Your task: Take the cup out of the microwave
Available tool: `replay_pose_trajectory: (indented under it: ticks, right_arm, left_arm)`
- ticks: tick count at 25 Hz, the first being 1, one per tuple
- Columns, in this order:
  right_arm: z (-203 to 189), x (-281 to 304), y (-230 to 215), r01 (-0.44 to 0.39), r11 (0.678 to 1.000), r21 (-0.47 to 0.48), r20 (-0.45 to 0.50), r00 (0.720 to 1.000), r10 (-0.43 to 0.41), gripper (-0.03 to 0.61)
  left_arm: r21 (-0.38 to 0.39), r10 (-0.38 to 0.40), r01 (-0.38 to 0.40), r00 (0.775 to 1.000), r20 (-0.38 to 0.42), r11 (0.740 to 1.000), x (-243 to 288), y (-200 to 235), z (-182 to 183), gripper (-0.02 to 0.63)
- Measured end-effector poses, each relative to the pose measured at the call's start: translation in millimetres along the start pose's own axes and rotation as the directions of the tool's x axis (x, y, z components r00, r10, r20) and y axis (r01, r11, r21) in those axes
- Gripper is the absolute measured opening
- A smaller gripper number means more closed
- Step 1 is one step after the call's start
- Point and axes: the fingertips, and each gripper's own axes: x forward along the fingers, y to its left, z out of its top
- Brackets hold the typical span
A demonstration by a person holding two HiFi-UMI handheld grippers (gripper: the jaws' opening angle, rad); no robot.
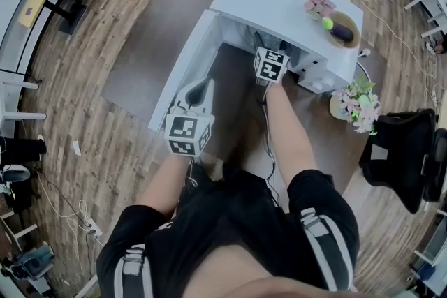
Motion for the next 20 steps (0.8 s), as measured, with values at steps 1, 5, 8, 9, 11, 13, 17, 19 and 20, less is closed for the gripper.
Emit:
replay_pose_trajectory:
  ticks: [1,5,8,9,11,13,17,19,20]
  right_arm:
    - [1.7,-6.5,2.7,-0.005,1.000,0.002,0.007,1.000,0.005,0.374]
    - [13.4,-37.4,15.4,-0.029,1.000,0.004,0.053,0.998,0.029,0.374]
    - [17.4,-62.7,25.5,-0.050,0.999,-0.003,0.069,0.996,0.050,0.373]
    - [17.5,-71.7,29.2,-0.058,0.998,-0.009,0.070,0.996,0.058,0.373]
    - [17.5,-92.1,36.9,-0.069,0.997,-0.025,0.068,0.995,0.070,0.373]
    - [19.8,-116.3,45.9,-0.076,0.996,-0.040,0.072,0.994,0.078,0.373]
    - [36.7,-170.1,63.8,-0.063,0.997,-0.044,0.104,0.992,0.068,0.373]
    - [49.0,-199.8,71.4,-0.052,0.998,-0.038,0.133,0.989,0.056,0.373]
    - [55.8,-214.7,74.4,-0.047,0.998,-0.036,0.150,0.987,0.052,0.373]
  left_arm:
    - [0.001,-0.003,0.003,1.000,0.004,1.000,-1.8,-0.5,1.5,0.002]
    - [0.007,-0.028,0.028,0.999,0.029,1.000,-10.5,-3.8,10.8,0.002]
    - [0.016,-0.051,0.050,0.998,0.043,0.999,-20.0,-6.0,18.1,0.002]
    - [0.021,-0.059,0.058,0.997,0.048,0.998,-24.0,-6.9,20.5,0.002]
    - [0.027,-0.079,0.077,0.995,0.058,0.997,-32.8,-9.2,25.6,0.002]
    - [0.027,-0.104,0.102,0.992,0.070,0.994,-42.3,-11.8,32.3,0.002]
    - [0.044,-0.153,0.148,0.982,0.111,0.988,-62.5,-16.5,50.2,0.002]
    - [0.053,-0.172,0.166,0.977,0.129,0.985,-73.0,-18.9,57.1,0.002]
    - [0.057,-0.182,0.176,0.974,0.137,0.983,-77.9,-20.5,59.8,0.002]
